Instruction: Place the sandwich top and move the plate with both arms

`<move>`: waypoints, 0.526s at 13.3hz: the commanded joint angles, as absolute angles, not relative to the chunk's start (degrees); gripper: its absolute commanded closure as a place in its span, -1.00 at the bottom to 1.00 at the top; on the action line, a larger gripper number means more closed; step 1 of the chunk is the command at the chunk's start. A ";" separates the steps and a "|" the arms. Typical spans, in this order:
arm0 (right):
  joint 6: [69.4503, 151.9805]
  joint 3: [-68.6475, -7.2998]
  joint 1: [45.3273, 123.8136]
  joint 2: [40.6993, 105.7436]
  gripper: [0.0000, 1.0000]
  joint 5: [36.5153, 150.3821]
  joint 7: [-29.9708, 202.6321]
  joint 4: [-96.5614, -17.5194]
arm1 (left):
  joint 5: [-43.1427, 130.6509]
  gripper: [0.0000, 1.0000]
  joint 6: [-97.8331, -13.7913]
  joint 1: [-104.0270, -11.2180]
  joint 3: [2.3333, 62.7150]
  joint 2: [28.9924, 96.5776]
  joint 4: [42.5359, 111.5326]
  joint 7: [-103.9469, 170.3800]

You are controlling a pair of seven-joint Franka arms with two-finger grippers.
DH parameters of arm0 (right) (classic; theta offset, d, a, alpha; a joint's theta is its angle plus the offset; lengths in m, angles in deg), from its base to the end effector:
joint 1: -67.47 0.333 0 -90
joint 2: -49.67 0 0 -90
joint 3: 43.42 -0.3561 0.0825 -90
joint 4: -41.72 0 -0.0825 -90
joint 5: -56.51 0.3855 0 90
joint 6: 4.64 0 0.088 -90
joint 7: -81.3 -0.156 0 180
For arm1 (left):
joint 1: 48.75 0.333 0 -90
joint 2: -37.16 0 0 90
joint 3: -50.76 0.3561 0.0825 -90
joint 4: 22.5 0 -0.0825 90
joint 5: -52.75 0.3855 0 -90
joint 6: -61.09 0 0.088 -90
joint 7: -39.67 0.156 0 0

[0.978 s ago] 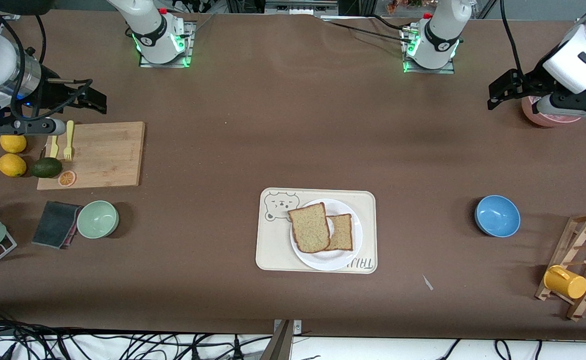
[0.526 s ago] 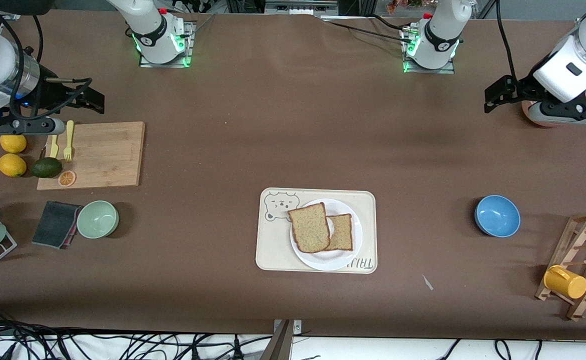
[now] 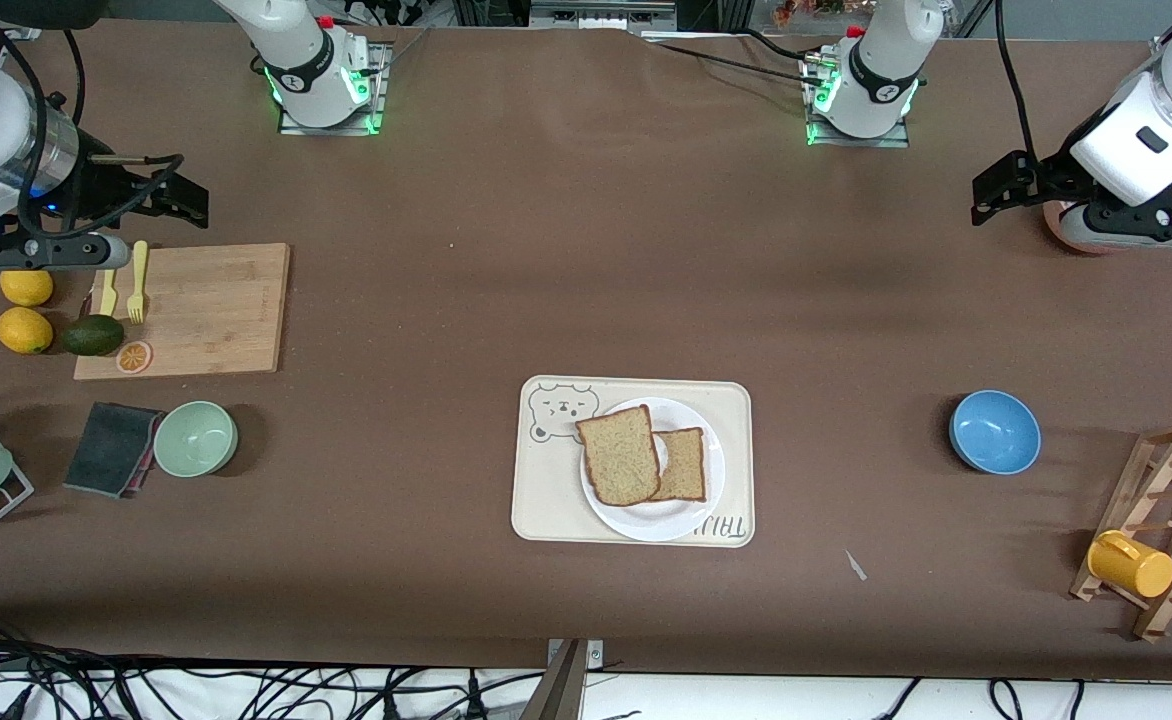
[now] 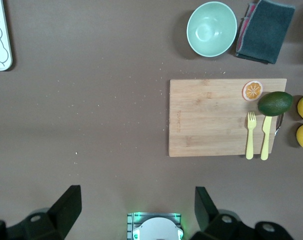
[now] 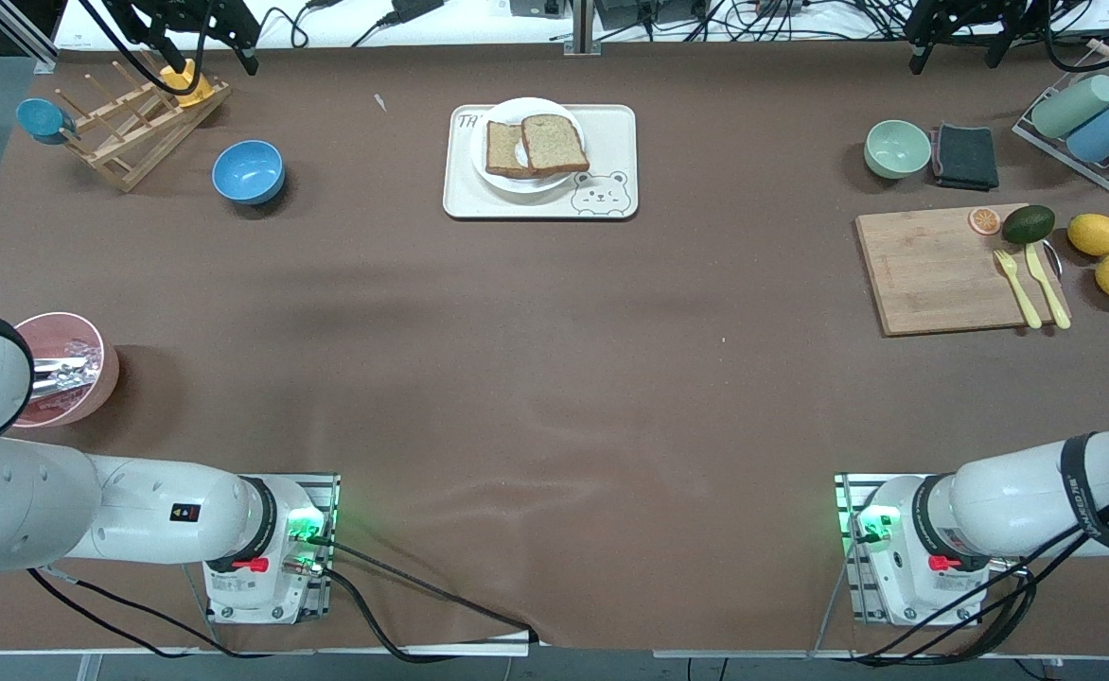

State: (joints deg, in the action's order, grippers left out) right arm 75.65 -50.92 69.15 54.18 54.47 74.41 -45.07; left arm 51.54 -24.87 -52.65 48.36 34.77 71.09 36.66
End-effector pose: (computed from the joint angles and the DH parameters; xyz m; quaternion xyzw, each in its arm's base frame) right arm 0.5482 0.0797 0.5857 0.9952 0.0189 -0.0929 0.0259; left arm 0.5245 -0.0618 0.6033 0.9985 -0.0289 -0.0464 0.0059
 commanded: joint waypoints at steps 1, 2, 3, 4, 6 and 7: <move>76.39 -51.07 69.05 53.36 -1.00 54.23 75.23 -45.12 | 53.89 -1.00 -24.43 -52.88 47.95 34.35 71.10 37.03; 76.39 -51.16 69.05 53.36 -1.00 54.14 75.23 -45.12 | 53.89 -1.00 -24.43 -52.88 47.86 34.44 71.10 37.12; 76.39 -51.07 69.05 53.36 -1.00 54.14 75.23 -45.12 | 53.89 -1.00 -24.43 -52.88 47.86 34.44 71.10 37.12; 76.57 -51.07 69.05 53.36 -1.00 54.14 75.23 -45.12 | 53.89 -1.00 -24.43 -52.71 47.86 34.35 71.10 37.12; 76.83 -50.98 68.97 53.45 -1.00 54.23 75.32 -45.12 | 53.89 -1.00 -24.60 -52.53 47.95 34.53 71.01 37.12; 76.83 -50.98 69.05 53.36 -1.00 54.23 75.32 -45.12 | 53.89 -1.00 -24.61 -52.61 47.95 34.53 71.01 37.12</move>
